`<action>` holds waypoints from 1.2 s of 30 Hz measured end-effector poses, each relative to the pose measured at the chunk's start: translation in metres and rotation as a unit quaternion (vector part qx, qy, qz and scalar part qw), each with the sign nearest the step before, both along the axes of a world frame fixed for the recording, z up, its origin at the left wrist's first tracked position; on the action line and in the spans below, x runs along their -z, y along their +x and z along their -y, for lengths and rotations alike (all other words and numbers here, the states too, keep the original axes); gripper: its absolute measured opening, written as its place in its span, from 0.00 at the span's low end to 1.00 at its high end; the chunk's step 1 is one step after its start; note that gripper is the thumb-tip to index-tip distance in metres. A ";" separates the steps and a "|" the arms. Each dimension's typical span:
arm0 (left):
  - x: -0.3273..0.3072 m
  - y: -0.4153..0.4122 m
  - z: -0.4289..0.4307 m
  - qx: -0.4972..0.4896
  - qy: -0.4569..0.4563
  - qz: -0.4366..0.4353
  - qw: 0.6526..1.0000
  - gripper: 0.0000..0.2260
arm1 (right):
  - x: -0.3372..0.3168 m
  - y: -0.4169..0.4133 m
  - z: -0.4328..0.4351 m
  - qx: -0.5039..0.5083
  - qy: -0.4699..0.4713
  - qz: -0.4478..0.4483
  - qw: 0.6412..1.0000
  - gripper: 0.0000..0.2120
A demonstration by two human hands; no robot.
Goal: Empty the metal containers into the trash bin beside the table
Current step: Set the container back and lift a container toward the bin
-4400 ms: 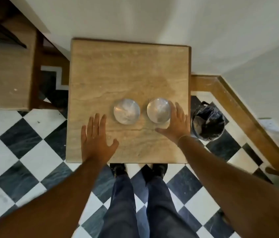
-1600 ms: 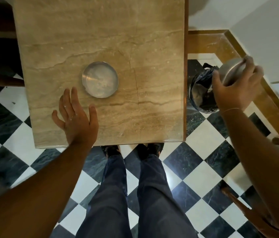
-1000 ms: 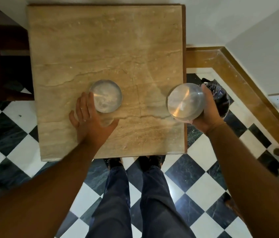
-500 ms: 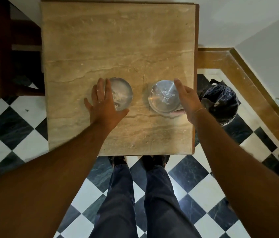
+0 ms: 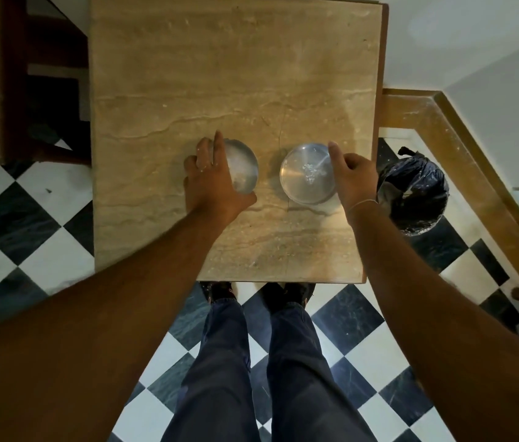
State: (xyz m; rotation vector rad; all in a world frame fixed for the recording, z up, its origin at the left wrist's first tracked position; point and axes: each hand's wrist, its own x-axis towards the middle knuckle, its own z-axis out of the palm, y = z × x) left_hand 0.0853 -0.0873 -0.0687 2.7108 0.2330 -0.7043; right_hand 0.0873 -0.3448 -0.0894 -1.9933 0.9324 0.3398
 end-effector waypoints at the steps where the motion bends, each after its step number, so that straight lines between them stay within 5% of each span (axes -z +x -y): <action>1: -0.002 -0.004 -0.001 0.007 -0.013 0.007 1.000 0.64 | 0.001 -0.001 -0.001 -0.001 -0.009 0.004 1.000 0.25; 8: -0.043 -0.036 0.006 0.051 -0.092 0.079 0.991 0.65 | -0.025 -0.014 -0.022 -0.008 -0.102 0.100 0.990 0.13; 11: -0.067 -0.039 0.019 0.069 -0.131 0.095 0.984 0.65 | -0.059 -0.019 -0.043 -0.049 0.131 0.095 0.986 0.16; 14: -0.091 -0.040 0.041 0.094 -0.158 0.111 0.977 0.66 | -0.085 -0.035 -0.049 0.017 0.484 0.000 0.875 0.28; 16: -0.098 -0.041 0.054 0.121 -0.158 0.122 0.972 0.66 | -0.093 -0.045 -0.039 0.094 0.582 -0.032 0.807 0.36; 19: -0.098 -0.040 0.067 0.166 -0.190 0.116 0.961 0.67 | -0.099 -0.056 -0.023 0.142 0.618 -0.021 0.773 0.38; 22: -0.086 -0.037 0.069 0.166 -0.234 0.101 0.953 0.65 | -0.103 -0.064 0.004 0.202 0.587 0.035 0.783 0.36; 26: -0.041 -0.046 0.031 0.058 -0.149 0.175 0.971 0.42 | -0.113 -0.069 0.064 0.335 0.439 0.142 0.822 0.32; 29: -0.003 -0.068 -0.021 -0.003 -0.025 0.199 0.980 0.35 | -0.125 -0.080 0.105 0.241 0.200 0.214 0.925 0.29; 32: 0.014 -0.081 -0.054 -0.011 0.037 0.171 0.984 0.35 | -0.105 -0.085 0.138 0.101 -0.037 0.322 0.940 0.41; 34: 0.017 -0.080 -0.060 0.008 0.058 0.172 0.983 0.34 | -0.064 -0.081 0.153 0.067 -0.092 0.259 0.959 0.48; 36: 0.016 -0.078 -0.058 0.019 0.052 0.171 0.984 0.33 | -0.026 -0.081 0.163 0.068 -0.080 0.088 0.991 0.54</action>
